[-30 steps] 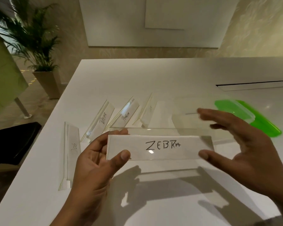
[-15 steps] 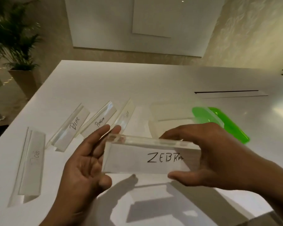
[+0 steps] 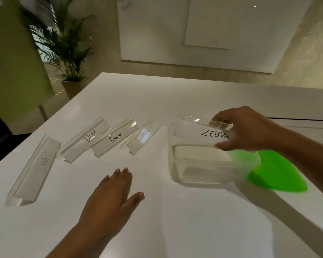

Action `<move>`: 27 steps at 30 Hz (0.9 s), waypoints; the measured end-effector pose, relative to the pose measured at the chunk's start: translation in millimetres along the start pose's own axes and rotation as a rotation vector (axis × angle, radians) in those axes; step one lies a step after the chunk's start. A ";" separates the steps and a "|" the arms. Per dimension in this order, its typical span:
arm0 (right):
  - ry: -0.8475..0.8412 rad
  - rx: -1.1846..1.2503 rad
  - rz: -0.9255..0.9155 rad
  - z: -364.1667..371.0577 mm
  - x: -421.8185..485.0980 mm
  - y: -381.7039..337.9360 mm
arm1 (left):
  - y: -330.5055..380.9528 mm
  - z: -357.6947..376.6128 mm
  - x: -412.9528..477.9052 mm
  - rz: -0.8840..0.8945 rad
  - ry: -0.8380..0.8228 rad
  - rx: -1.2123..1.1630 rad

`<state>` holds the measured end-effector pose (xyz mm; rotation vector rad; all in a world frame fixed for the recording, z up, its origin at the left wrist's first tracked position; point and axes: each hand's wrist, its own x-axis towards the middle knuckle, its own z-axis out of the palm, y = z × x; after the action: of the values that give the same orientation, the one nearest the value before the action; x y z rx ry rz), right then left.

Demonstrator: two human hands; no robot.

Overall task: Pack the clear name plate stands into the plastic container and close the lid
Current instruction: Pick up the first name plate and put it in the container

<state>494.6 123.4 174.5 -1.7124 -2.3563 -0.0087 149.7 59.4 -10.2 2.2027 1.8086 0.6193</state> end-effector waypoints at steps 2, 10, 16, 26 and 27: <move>-0.046 -0.048 0.015 10.5 13.3 6.9 | -4.7 -3.1 1.7 0.002 0.007 -0.006; -0.137 -0.164 -0.062 46.9 34.1 18.3 | -16.1 -9.4 -0.1 -0.023 0.011 -0.038; -0.200 -0.184 -0.104 66.9 48.8 22.6 | -7.4 -9.1 -1.0 -0.039 0.046 -0.084; -0.274 -0.165 -0.131 90.2 61.9 26.9 | -15.4 -6.0 3.0 -0.038 0.017 -0.066; -0.273 -0.161 -0.132 91.7 62.5 27.1 | -16.2 -5.3 3.0 -0.040 0.021 -0.066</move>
<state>485.3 203.3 93.4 -1.7206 -2.7326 0.0151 133.5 65.3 -11.9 2.1200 1.8113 0.6853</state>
